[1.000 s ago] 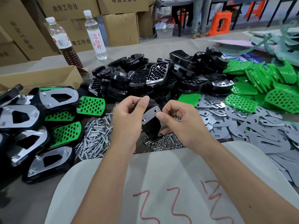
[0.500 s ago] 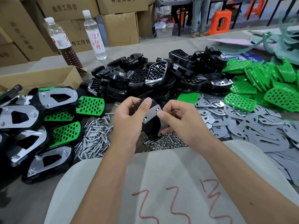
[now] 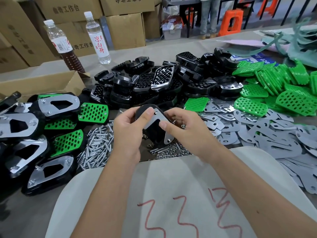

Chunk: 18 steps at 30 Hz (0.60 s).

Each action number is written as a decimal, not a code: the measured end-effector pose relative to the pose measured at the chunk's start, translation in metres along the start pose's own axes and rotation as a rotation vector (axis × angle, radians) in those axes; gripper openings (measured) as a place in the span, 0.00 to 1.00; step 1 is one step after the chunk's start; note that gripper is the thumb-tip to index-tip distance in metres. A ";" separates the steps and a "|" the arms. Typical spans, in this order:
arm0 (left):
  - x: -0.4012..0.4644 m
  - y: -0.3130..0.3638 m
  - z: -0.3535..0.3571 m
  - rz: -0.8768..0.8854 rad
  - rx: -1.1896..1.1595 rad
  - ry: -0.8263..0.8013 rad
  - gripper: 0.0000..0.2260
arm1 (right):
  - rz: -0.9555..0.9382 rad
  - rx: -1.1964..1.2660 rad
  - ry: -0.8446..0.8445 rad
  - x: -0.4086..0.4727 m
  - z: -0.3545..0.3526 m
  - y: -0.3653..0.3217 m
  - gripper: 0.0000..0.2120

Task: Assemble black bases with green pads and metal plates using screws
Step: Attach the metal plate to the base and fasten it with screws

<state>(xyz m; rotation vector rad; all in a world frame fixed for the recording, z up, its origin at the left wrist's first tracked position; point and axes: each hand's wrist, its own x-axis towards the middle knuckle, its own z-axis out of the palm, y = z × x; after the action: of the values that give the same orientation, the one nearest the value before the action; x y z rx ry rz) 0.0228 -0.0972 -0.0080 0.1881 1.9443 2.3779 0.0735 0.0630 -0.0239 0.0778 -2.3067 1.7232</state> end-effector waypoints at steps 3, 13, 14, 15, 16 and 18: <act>0.002 0.002 -0.003 -0.085 -0.078 -0.018 0.12 | 0.061 0.022 -0.015 -0.001 -0.001 0.001 0.04; 0.004 -0.003 -0.001 -0.198 -0.144 -0.006 0.04 | 0.129 0.131 0.092 0.000 -0.002 0.004 0.07; 0.003 -0.003 -0.001 -0.203 -0.164 -0.006 0.04 | 0.124 0.133 0.100 0.000 -0.002 0.003 0.07; 0.003 -0.003 -0.001 -0.208 -0.188 -0.008 0.04 | 0.119 0.126 0.106 0.000 -0.001 0.002 0.08; 0.003 -0.003 -0.002 -0.216 -0.212 -0.009 0.05 | 0.116 0.111 0.109 0.000 -0.001 0.002 0.09; 0.004 -0.003 -0.004 -0.220 -0.240 0.001 0.07 | 0.114 0.058 0.099 0.000 0.000 0.001 0.09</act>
<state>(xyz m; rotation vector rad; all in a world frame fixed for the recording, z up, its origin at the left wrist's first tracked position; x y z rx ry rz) 0.0181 -0.0996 -0.0112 -0.0380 1.5675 2.4328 0.0736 0.0634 -0.0251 -0.1283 -2.2293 1.8056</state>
